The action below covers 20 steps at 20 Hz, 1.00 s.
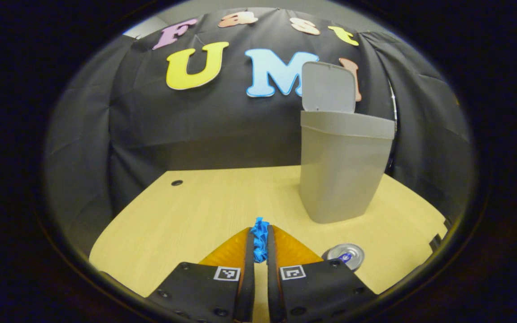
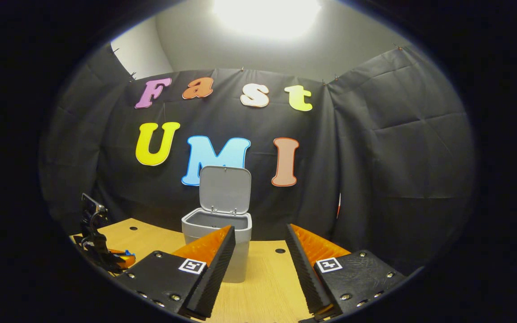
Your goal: Press the lid of the desktop garbage bin to open it, pick up the crumpled paper on the desktop and throw it into the bin, then pick up the pop can on the desktop and drop it into the bin, and finally close the garbage bin lid.
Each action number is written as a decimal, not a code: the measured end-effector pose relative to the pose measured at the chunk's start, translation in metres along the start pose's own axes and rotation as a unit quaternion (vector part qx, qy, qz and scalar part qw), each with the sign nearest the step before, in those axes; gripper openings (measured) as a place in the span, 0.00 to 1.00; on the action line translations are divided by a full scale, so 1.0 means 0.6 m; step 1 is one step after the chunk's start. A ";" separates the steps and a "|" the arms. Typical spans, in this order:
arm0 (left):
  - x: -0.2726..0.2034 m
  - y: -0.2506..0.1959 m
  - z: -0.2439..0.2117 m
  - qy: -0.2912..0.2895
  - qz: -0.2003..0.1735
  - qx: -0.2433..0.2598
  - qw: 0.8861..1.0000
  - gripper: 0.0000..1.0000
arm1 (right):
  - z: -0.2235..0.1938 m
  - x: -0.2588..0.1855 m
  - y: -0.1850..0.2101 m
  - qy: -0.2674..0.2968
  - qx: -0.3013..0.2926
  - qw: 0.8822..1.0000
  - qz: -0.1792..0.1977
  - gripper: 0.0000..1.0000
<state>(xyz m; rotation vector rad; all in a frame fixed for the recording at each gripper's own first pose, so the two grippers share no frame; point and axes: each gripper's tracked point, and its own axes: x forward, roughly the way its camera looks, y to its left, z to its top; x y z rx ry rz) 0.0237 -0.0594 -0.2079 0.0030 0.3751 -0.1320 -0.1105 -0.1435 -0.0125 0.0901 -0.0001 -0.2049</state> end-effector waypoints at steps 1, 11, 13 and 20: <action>0.001 -0.009 0.023 -0.008 -0.002 -0.003 1.000 0.18 | -0.001 0.004 -0.001 0.000 0.000 1.000 -0.002 0.74; 0.030 -0.109 0.226 -0.093 -0.058 -0.015 0.994 0.20 | -0.008 0.033 0.007 0.002 0.017 1.000 -0.018 0.74; 0.040 -0.130 0.266 -0.114 -0.069 -0.004 0.991 0.20 | -0.011 0.036 0.007 0.005 0.017 1.000 -0.026 0.74; 0.094 -0.203 0.344 -0.139 -0.104 0.018 0.985 0.18 | -0.022 0.037 0.002 0.023 0.009 0.998 -0.058 0.75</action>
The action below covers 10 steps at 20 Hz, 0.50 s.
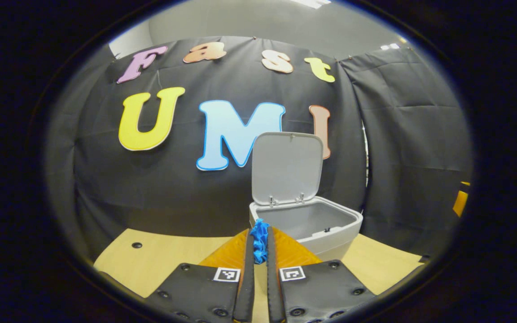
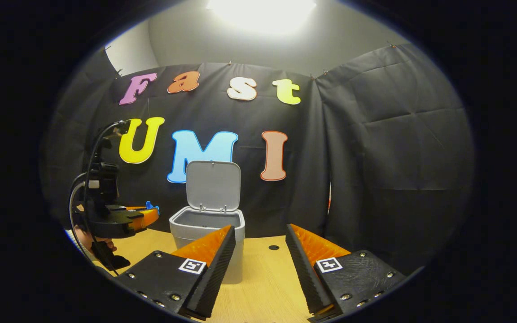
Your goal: Press the lid of the desktop garbage bin to open it, pick up the crumpled paper on the desktop and throw it into the bin, then pick up the pop can on the desktop and drop it into the bin, and finally close the garbage bin lid.
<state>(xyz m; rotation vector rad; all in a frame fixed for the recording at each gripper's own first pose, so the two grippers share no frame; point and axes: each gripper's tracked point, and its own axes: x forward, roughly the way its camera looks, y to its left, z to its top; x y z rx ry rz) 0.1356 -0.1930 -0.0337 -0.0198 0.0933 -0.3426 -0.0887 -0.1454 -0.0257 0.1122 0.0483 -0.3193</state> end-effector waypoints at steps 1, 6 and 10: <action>0.013 -0.007 0.001 -0.002 -0.003 0.002 1.000 0.19 | -0.001 -0.001 -0.002 0.001 -0.002 1.000 -0.006 0.75; 0.063 -0.037 0.013 -0.006 -0.037 0.007 0.999 0.21 | -0.004 -0.003 -0.005 0.015 -0.012 0.999 -0.026 0.74; 0.106 -0.053 -0.004 0.009 -0.050 0.002 0.999 0.24 | 0.003 -0.004 -0.007 0.017 -0.014 0.999 -0.041 0.75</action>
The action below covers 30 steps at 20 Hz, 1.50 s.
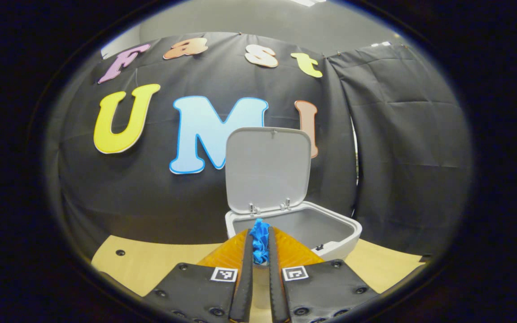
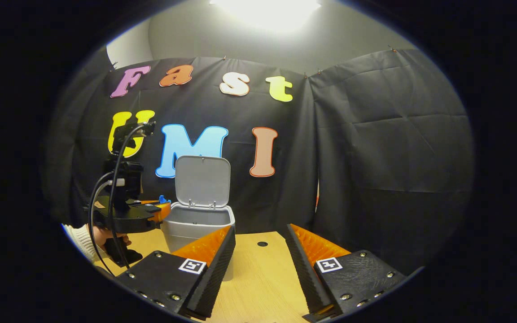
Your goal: Press the lid of the desktop garbage bin to open it, pick up the crumpled paper on the desktop and throw it into the bin, then pick up the pop can on the desktop and drop it into the bin, and finally close the garbage bin lid.
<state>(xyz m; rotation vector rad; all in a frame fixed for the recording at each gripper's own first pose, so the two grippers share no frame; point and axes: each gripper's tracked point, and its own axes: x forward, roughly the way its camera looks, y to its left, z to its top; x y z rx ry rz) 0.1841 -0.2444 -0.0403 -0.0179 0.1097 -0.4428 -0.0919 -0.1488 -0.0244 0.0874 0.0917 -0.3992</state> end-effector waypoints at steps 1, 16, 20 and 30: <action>0.009 -0.003 -0.005 0.006 -0.004 -0.003 1.000 0.25 | -0.001 0.001 0.001 0.003 -0.005 1.000 -0.002 0.75; 0.042 -0.033 -0.029 0.032 -0.037 0.001 0.999 0.74 | -0.013 0.014 0.021 0.006 -0.031 0.999 0.025 0.74; 0.015 -0.033 -0.023 0.025 -0.024 -0.014 0.999 0.92 | -0.023 0.041 0.031 0.011 -0.012 0.997 0.076 0.75; -0.133 0.056 0.009 -0.020 0.054 -0.013 0.998 0.95 | -0.041 0.063 0.113 0.007 0.004 0.988 0.156 0.74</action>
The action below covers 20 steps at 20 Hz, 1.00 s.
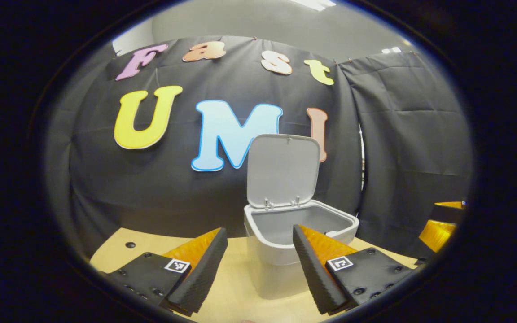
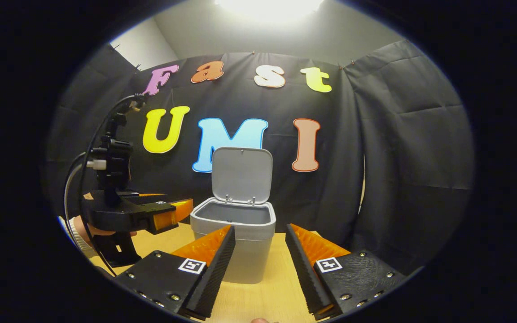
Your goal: Press the lid of the desktop garbage bin to open it, pick up the crumpled paper on the desktop and throw it into the bin, then pick up the pop can on the desktop and drop it into the bin, and finally close the garbage bin lid.
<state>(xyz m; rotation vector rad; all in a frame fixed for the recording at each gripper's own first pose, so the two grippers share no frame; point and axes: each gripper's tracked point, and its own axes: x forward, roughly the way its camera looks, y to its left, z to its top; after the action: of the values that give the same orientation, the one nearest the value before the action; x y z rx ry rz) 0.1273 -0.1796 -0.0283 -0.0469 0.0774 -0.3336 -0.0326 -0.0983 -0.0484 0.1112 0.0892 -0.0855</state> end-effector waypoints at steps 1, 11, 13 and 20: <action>-0.011 0.010 -0.001 0.002 0.005 0.001 1.000 0.95 | -0.004 0.000 0.007 0.004 0.002 1.000 0.004 0.76; -0.110 0.075 -0.002 -0.002 0.044 -0.013 0.999 0.95 | -0.063 0.017 0.122 0.049 0.012 0.995 0.081 0.96; -0.128 0.092 -0.005 -0.001 0.059 -0.022 0.998 0.95 | -0.085 0.014 0.151 0.071 0.021 0.992 0.106 0.96; -0.176 0.145 -0.009 0.000 0.103 -0.037 0.994 0.96 | -0.174 -0.003 0.248 0.149 0.020 0.971 0.188 0.96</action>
<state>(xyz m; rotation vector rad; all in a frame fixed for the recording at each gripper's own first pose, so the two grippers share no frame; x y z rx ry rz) 0.0559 -0.0633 -0.0316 -0.1112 0.0929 -0.1234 -0.0295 0.0613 -0.1355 0.1800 0.3639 0.3091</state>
